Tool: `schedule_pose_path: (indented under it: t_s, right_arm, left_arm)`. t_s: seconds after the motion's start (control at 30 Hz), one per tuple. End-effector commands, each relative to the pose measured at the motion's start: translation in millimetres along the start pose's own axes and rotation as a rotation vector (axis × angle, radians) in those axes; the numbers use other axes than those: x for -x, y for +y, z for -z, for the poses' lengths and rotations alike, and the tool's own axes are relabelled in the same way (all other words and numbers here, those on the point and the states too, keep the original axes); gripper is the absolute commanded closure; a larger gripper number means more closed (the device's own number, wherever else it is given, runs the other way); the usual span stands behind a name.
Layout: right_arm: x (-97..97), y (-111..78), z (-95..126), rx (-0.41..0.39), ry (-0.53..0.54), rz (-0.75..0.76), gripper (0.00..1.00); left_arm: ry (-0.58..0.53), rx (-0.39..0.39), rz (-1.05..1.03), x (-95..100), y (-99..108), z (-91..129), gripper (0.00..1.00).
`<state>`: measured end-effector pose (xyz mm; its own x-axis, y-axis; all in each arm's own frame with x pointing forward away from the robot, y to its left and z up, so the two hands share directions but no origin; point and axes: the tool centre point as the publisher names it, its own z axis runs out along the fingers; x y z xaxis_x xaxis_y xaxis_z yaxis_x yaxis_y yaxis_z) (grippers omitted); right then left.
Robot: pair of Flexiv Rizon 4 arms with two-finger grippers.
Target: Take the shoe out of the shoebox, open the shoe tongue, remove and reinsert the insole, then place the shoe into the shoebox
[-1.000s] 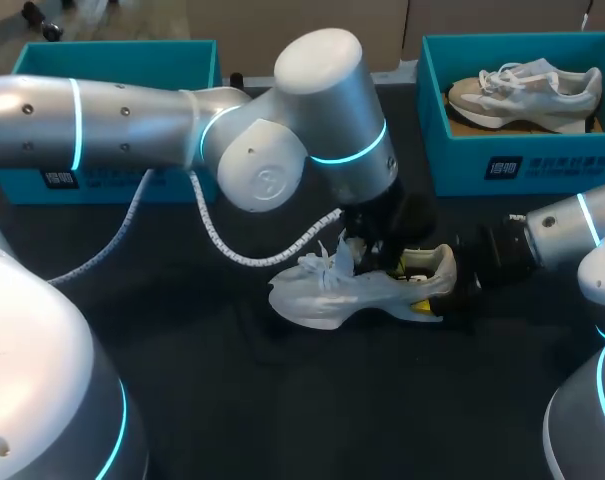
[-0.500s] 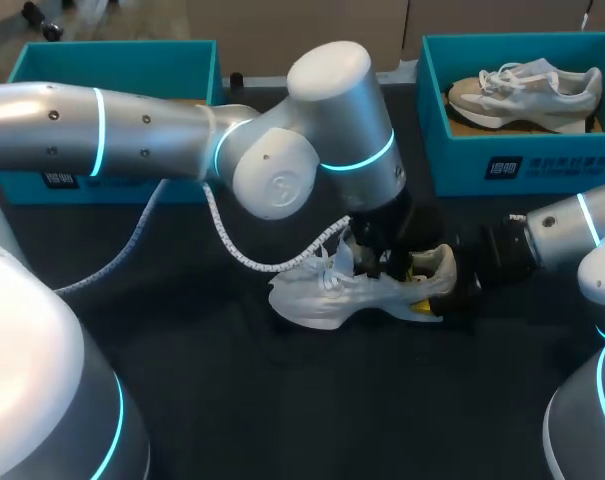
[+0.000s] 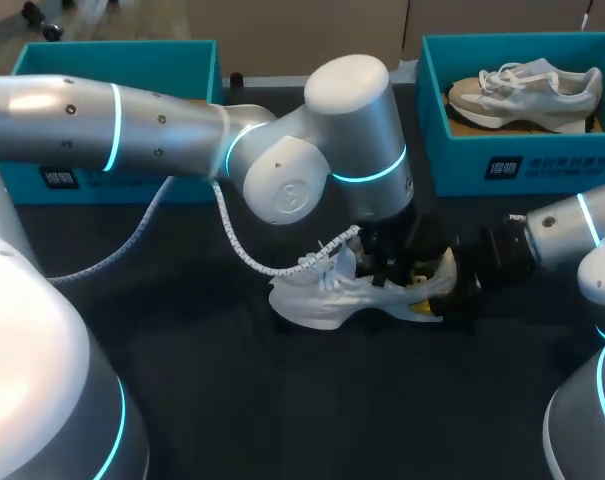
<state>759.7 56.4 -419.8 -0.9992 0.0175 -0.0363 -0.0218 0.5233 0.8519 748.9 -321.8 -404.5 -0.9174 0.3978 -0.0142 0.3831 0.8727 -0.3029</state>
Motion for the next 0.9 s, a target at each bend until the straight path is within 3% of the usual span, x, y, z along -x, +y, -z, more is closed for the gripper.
schedule_pose_path:
  t_s: [0.03,0.33,0.57,0.77,0.9]
  right_arm:
    - [-1.7,-1.9,-5,-0.004,0.0,0.0,1.0]
    - [-1.7,-1.9,-5,-0.004,0.0,0.0,1.0]
    - [-1.7,-1.9,-5,-0.004,0.0,0.0,1.0]
    - [-1.7,-1.9,-5,-0.004,0.0,0.0,1.0]
    - [-1.7,-1.9,-5,-0.004,0.0,0.0,1.0]
  left_arm:
    - [-0.006,0.006,0.008,-5.9,3,-6,0.69]
    - [-0.016,0.039,0.009,-7.2,10,-15,0.68]
    - [0.03,0.048,0.013,-5.2,14,-23,0.6]
    - [0.041,0.047,0.025,-7.9,17,-28,0.64]
    - [0.06,0.076,0.032,-8.7,19,-31,0.62]
